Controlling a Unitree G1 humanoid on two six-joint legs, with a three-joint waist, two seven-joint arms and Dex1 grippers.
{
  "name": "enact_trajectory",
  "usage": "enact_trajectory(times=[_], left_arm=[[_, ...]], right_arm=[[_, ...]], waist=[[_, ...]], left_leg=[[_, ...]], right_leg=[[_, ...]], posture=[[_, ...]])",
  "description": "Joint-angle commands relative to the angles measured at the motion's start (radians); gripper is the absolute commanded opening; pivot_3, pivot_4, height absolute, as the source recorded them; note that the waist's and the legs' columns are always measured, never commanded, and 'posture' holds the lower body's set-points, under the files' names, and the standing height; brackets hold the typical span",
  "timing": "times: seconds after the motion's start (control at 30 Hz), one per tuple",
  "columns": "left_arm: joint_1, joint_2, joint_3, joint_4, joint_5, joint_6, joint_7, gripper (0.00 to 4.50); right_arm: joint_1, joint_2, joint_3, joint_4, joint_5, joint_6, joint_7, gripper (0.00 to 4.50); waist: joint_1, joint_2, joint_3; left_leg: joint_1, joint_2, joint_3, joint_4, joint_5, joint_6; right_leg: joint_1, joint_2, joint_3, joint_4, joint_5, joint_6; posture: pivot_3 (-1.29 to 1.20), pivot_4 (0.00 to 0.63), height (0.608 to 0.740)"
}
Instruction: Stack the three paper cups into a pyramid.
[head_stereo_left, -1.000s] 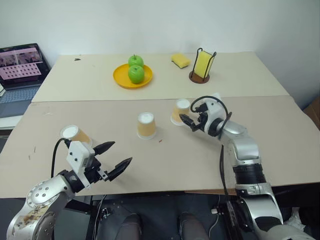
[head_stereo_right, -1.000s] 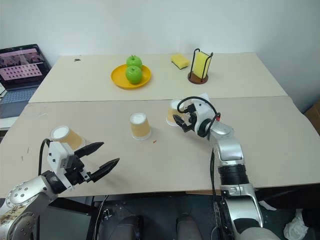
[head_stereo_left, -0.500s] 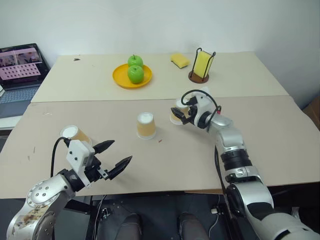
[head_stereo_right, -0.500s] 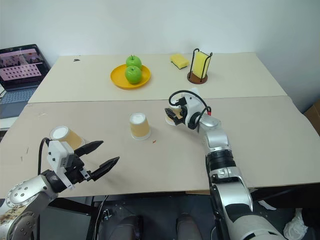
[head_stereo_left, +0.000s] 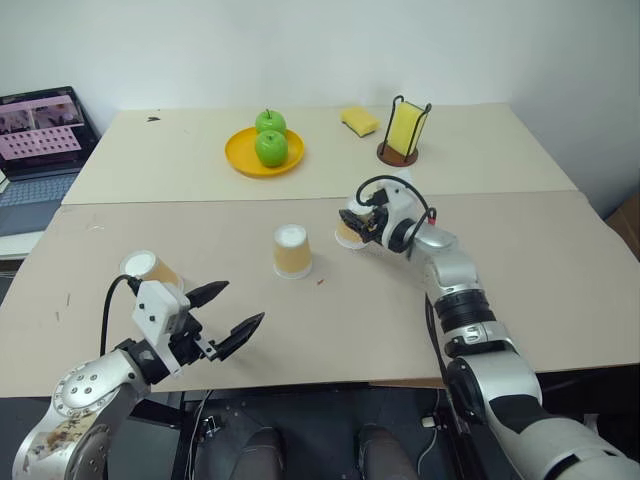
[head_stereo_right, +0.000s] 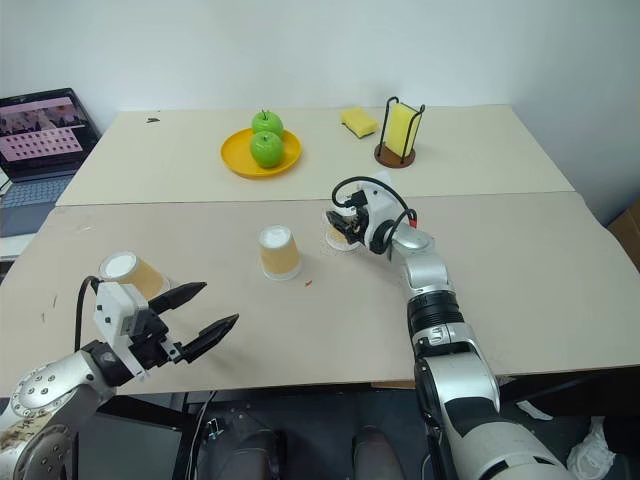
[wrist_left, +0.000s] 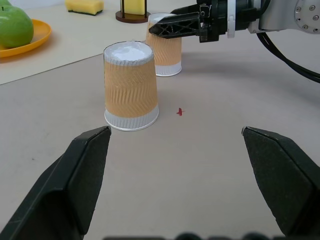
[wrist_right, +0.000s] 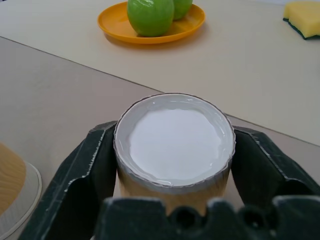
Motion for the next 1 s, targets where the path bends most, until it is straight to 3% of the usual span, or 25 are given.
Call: enact_trajectory(times=[0.03,0.27,0.5,1.0], left_arm=[[0.005,0.011,-0.001,-0.04,0.004,-0.01,0.002,4.5],[0.003,0.014,-0.007,-0.037,0.004,-0.007,0.0,4.5],[-0.001,0.016,-0.011,-0.033,0.003,-0.007,-0.002,4.5],[-0.009,0.017,-0.003,-0.037,0.001,0.0,0.013,4.5]], right_arm=[[-0.009,-0.004,-0.006,-0.095,0.026,-0.002,0.013,3.62],[0.042,-0.007,0.018,-0.195,0.023,0.055,0.034,3.62],[0.166,-0.051,0.104,-0.419,0.063,0.19,0.189,3.62],[0.161,0.012,0.149,-0.41,0.067,0.217,0.19,3.62]], waist=[[0.0,0.0,0.0],[0.001,0.0,0.0],[0.002,0.0,0.0],[0.001,0.0,0.0]], left_leg=[[0.0,0.0,0.0,0.0,0.0,0.0],[0.0,0.0,0.0,0.0,0.0,0.0],[0.0,0.0,0.0,0.0,0.0,0.0],[0.0,0.0,0.0,0.0,0.0,0.0]], right_leg=[[0.0,0.0,0.0,0.0,0.0,0.0],[0.0,0.0,0.0,0.0,0.0,0.0],[0.0,0.0,0.0,0.0,0.0,0.0],[0.0,0.0,0.0,0.0,0.0,0.0]], posture=[[0.0,0.15,0.732],[0.0,0.15,0.732],[0.0,0.15,0.732],[0.0,0.15,0.732]])
